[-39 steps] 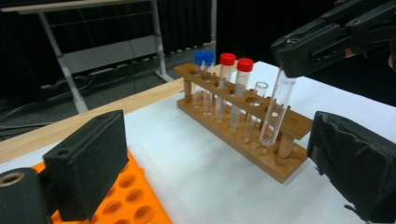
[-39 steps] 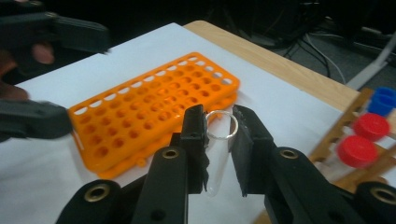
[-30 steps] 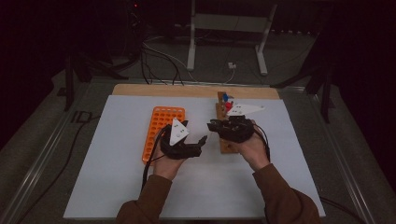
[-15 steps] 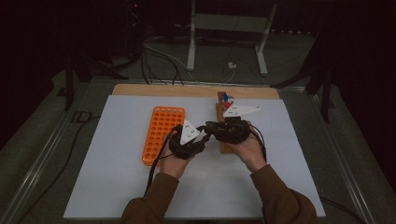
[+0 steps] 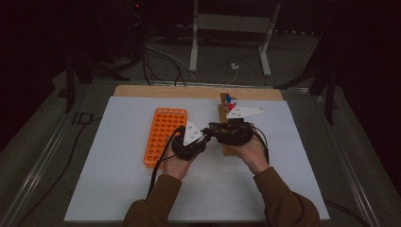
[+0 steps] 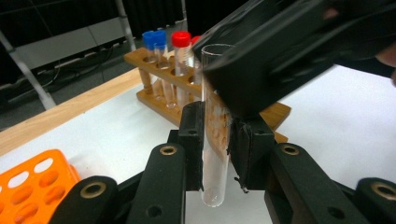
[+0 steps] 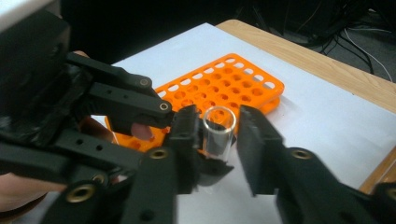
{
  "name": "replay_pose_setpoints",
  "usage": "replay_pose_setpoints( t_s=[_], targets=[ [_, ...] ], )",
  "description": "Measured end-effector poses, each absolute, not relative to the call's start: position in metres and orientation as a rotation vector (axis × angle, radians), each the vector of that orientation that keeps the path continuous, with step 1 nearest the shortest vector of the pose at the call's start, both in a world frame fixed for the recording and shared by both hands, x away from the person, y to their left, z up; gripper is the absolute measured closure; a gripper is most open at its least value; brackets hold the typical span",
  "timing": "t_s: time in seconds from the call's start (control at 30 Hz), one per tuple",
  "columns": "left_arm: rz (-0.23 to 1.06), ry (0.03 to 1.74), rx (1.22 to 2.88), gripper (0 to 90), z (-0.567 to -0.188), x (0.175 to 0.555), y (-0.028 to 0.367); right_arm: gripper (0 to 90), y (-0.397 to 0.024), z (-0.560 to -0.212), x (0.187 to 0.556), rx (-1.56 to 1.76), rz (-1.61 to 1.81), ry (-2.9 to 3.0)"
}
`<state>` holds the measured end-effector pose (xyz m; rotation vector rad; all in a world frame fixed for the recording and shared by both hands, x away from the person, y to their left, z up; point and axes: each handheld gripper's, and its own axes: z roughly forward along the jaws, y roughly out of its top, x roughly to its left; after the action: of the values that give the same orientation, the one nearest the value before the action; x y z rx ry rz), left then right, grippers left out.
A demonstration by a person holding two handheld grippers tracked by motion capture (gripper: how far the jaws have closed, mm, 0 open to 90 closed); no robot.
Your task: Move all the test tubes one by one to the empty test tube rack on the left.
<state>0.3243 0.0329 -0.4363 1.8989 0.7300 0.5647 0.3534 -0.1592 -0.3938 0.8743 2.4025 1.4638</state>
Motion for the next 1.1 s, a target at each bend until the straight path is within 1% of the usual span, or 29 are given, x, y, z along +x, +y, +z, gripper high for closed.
replay_pose_setpoints(
  t_s=[0.07,0.1,0.13,0.17,0.2,0.23,0.33,0.6,0.73,0.87,0.97,1.1],
  targets=[
    [0.565,0.737,1.896,75.3,-0.437,0.325,0.034,55.9,-0.163,-0.394,0.354,0.881,1.482,2.393],
    [0.565,0.745,1.891,75.3,-0.437,0.326,0.036,55.9,-0.163,-0.394,0.354,0.881,1.482,2.393],
    [0.57,0.755,1.884,75.3,-0.437,0.327,0.04,48.4,-0.167,-0.395,0.353,0.884,1.489,2.38],
    [0.572,0.764,1.88,75.3,-0.437,0.327,0.042,45.1,-0.169,-0.396,0.353,0.891,1.488,2.376],
    [0.572,0.764,1.88,75.3,-0.437,0.327,0.042,45.1,-0.169,-0.396,0.353,0.891,1.488,2.376],
    [0.577,0.777,1.867,75.3,-0.437,0.328,0.047,39.2,-0.175,-0.398,0.352,0.907,1.48,2.359],
    [0.578,0.789,1.85,75.3,-0.436,0.329,0.051,31.7,-0.184,-0.404,0.349,0.941,1.471,2.317],
    [0.576,0.81,1.801,75.3,-0.431,0.334,0.069,16.2,-0.21,-0.413,0.335,0.949,1.448,2.221],
    [0.585,0.828,1.775,75.2,-0.43,0.339,0.08,13.7,-0.221,-0.417,0.327,0.954,1.446,2.198],
    [0.601,0.836,1.768,75.1,-0.43,0.342,0.086,8.8,-0.233,-0.424,0.319,0.972,1.438,2.173],
    [0.605,0.847,1.754,75.1,-0.429,0.346,0.091,3.2,-0.243,-0.43,0.314,1.004,1.425,2.148],
    [0.613,0.858,1.745,75.0,-0.43,0.352,0.095,0.9,-0.25,-0.434,0.31,1.025,1.42,2.128]
  ],
)
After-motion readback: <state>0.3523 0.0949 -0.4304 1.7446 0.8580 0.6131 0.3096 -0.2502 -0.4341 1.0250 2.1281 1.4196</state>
